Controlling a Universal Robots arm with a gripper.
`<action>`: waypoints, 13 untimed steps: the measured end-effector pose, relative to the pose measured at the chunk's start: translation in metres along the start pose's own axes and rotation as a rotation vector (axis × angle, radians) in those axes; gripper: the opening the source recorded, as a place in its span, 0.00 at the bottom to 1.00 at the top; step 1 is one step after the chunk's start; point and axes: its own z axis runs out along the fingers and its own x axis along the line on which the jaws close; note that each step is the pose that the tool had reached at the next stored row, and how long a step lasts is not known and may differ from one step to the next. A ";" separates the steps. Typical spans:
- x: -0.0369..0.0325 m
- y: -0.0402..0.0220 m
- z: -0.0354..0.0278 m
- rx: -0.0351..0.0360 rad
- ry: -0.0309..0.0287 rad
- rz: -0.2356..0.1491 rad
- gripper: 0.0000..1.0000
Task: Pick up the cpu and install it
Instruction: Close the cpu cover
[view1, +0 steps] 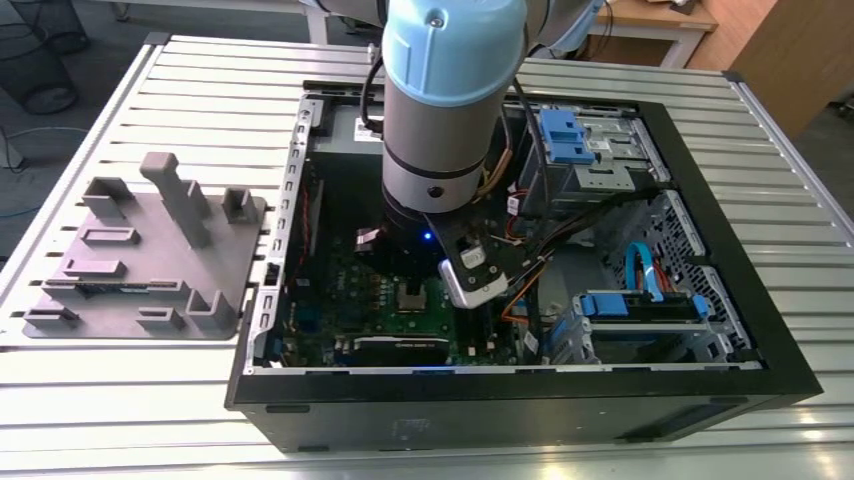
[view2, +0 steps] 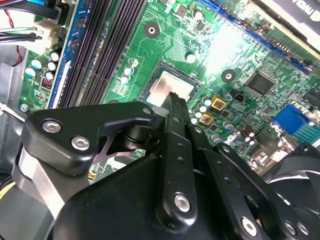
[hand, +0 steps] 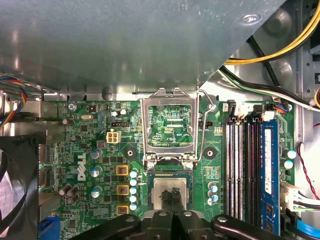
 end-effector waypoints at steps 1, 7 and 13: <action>0.0000 0.0000 0.0000 0.0000 0.0000 0.000 0.11; -0.0012 0.0000 -0.0001 0.0001 0.0001 0.000 0.11; -0.0096 0.0009 -0.0001 0.0000 0.0001 0.000 0.11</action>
